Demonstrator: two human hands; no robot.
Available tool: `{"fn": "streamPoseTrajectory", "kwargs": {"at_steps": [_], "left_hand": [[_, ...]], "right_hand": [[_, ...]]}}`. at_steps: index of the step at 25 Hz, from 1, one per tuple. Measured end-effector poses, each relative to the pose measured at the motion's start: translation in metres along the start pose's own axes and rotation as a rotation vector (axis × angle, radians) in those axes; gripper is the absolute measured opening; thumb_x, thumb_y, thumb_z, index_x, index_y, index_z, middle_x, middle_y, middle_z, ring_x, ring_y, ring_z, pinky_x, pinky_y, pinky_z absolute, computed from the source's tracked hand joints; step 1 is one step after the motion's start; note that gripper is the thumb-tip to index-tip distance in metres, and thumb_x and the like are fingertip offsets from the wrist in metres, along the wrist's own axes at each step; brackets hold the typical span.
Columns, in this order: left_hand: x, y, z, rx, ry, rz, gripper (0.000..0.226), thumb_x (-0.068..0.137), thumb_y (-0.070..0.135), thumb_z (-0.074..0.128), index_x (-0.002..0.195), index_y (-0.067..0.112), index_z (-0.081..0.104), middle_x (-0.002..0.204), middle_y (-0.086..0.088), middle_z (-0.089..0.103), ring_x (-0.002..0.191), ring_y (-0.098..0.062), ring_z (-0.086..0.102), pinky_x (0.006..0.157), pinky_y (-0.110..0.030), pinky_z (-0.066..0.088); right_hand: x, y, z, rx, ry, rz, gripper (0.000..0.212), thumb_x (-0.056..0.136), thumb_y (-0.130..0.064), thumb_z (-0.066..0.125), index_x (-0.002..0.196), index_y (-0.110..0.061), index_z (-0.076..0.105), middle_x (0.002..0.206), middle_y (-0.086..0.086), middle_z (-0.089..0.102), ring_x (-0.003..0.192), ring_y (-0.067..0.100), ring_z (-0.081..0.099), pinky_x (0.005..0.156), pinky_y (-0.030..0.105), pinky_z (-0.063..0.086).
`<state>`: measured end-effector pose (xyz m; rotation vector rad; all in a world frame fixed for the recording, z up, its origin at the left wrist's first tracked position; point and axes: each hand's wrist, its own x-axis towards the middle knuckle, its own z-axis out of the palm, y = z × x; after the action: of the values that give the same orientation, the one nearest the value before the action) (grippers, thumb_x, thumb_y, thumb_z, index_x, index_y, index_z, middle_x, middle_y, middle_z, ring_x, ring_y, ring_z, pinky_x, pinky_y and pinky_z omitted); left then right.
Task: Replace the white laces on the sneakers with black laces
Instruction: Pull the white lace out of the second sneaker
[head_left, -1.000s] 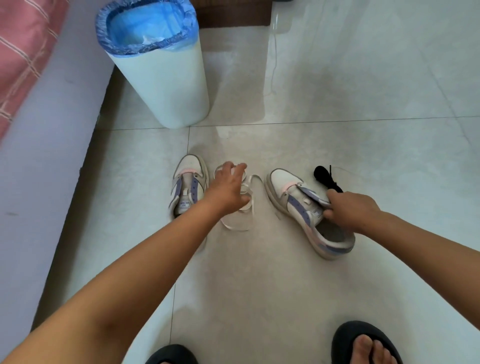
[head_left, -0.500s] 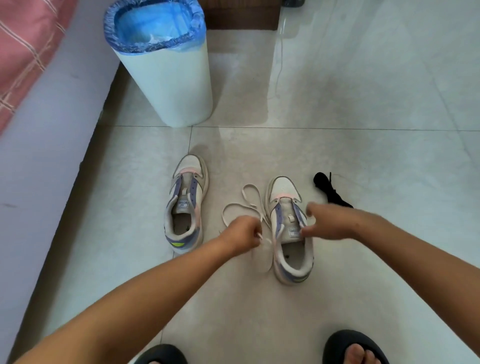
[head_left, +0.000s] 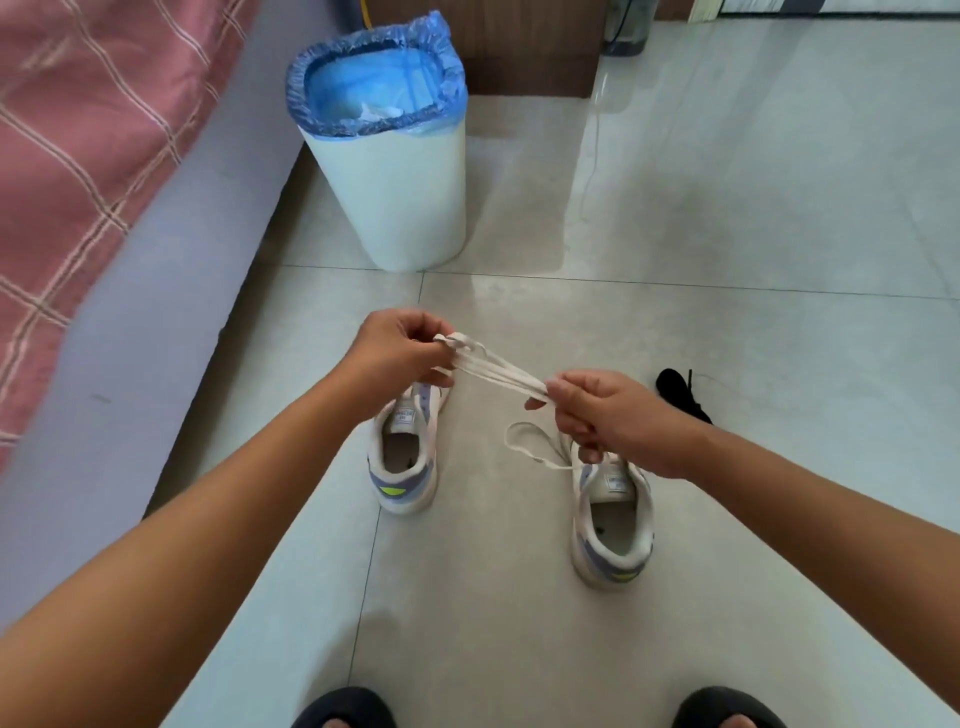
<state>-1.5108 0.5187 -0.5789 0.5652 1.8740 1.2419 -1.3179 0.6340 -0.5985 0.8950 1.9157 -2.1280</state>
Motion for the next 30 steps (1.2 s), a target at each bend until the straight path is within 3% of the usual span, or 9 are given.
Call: {"fn": "streamPoseTrajectory", "kwargs": {"at_steps": [4, 6, 9, 14, 18, 21, 23, 27, 30], "left_hand": [[-0.009, -0.016, 0.007, 0.295, -0.131, 0.052, 0.021, 0.080, -0.007, 0.065, 0.077, 0.014, 0.063, 0.067, -0.006, 0.063, 0.056, -0.013, 0.061, 0.055, -0.021, 0.051], [-0.016, -0.013, 0.021, 0.271, -0.220, 0.114, 0.024, 0.078, -0.009, 0.068, 0.083, 0.014, 0.060, 0.071, -0.006, 0.065, 0.061, -0.014, 0.062, 0.058, -0.027, 0.054], [-0.027, -0.004, 0.040, -0.061, -0.205, 0.073, 0.028, 0.077, -0.016, 0.063, 0.090, 0.008, 0.057, 0.075, -0.006, 0.067, 0.065, -0.012, 0.066, 0.057, -0.025, 0.055], [-0.025, -0.001, 0.035, -0.709, -0.368, -0.296, 0.031, 0.084, 0.008, 0.042, 0.104, -0.009, 0.059, 0.097, -0.022, 0.065, 0.090, -0.030, 0.066, 0.083, -0.036, 0.057], [-0.024, -0.003, 0.032, -0.454, -0.381, -0.204, 0.030, 0.095, 0.009, 0.047, 0.114, -0.011, 0.058, 0.094, -0.014, 0.068, 0.083, -0.018, 0.067, 0.076, -0.024, 0.057], [-0.024, -0.002, 0.031, -0.340, -0.387, -0.197, 0.019, 0.091, 0.004, 0.051, 0.102, -0.002, 0.065, 0.077, -0.004, 0.069, 0.067, -0.010, 0.064, 0.064, -0.019, 0.054], [-0.025, 0.000, 0.031, -0.317, -0.400, -0.212, 0.015, 0.086, 0.006, 0.056, 0.095, 0.002, 0.068, 0.069, 0.000, 0.068, 0.060, -0.008, 0.060, 0.058, -0.017, 0.050], [-0.026, 0.006, 0.037, -0.580, -0.380, -0.183, 0.017, 0.084, 0.007, 0.054, 0.087, 0.004, 0.071, 0.072, -0.001, 0.068, 0.063, -0.008, 0.062, 0.059, -0.019, 0.049], [-0.021, 0.007, 0.042, -0.754, -0.197, -0.164, 0.015, 0.091, 0.001, 0.050, 0.091, 0.001, 0.065, 0.072, -0.001, 0.070, 0.064, -0.006, 0.065, 0.058, -0.013, 0.050]], "right_hand": [[-0.011, -0.033, -0.005, -0.649, -0.197, -0.019, 0.019, 0.098, -0.022, 0.049, 0.096, -0.021, 0.068, 0.064, 0.000, 0.043, 0.052, 0.007, 0.039, 0.053, 0.020, 0.039], [-0.008, -0.049, -0.001, -0.406, -0.230, -0.082, 0.015, 0.095, -0.016, 0.054, 0.087, -0.017, 0.067, 0.063, 0.000, 0.050, 0.054, 0.009, 0.044, 0.055, 0.021, 0.042], [0.007, -0.056, 0.007, -0.085, 0.082, -0.246, 0.004, 0.089, -0.008, 0.061, 0.085, -0.010, 0.060, 0.065, 0.009, 0.059, 0.048, 0.011, 0.047, 0.045, 0.019, 0.039], [0.020, -0.045, 0.009, -0.173, 0.300, -0.235, 0.017, 0.082, -0.011, 0.071, 0.074, -0.011, 0.056, 0.059, 0.006, 0.060, 0.039, 0.007, 0.044, 0.040, 0.021, 0.035], [0.015, -0.047, 0.004, -0.110, 0.168, -0.171, 0.006, 0.087, -0.008, 0.064, 0.083, -0.006, 0.061, 0.063, 0.005, 0.063, 0.045, 0.006, 0.051, 0.044, 0.018, 0.043], [0.010, -0.052, -0.008, 0.070, 0.034, -0.107, 0.005, 0.089, -0.005, 0.058, 0.093, -0.006, 0.062, 0.069, 0.005, 0.063, 0.055, 0.008, 0.055, 0.053, 0.020, 0.048], [0.012, -0.051, -0.009, 0.117, 0.081, -0.133, 0.003, 0.087, -0.005, 0.061, 0.088, -0.008, 0.062, 0.066, 0.002, 0.062, 0.055, 0.009, 0.053, 0.052, 0.021, 0.048], [0.019, -0.037, 0.005, 0.240, 0.269, -0.149, 0.003, 0.085, -0.007, 0.063, 0.083, -0.006, 0.065, 0.062, 0.001, 0.059, 0.053, 0.009, 0.049, 0.048, 0.020, 0.048], [0.018, -0.021, 0.021, 0.311, 0.287, -0.092, 0.007, 0.088, -0.010, 0.063, 0.086, -0.005, 0.067, 0.060, 0.002, 0.058, 0.049, 0.008, 0.048, 0.047, 0.019, 0.047]]}}
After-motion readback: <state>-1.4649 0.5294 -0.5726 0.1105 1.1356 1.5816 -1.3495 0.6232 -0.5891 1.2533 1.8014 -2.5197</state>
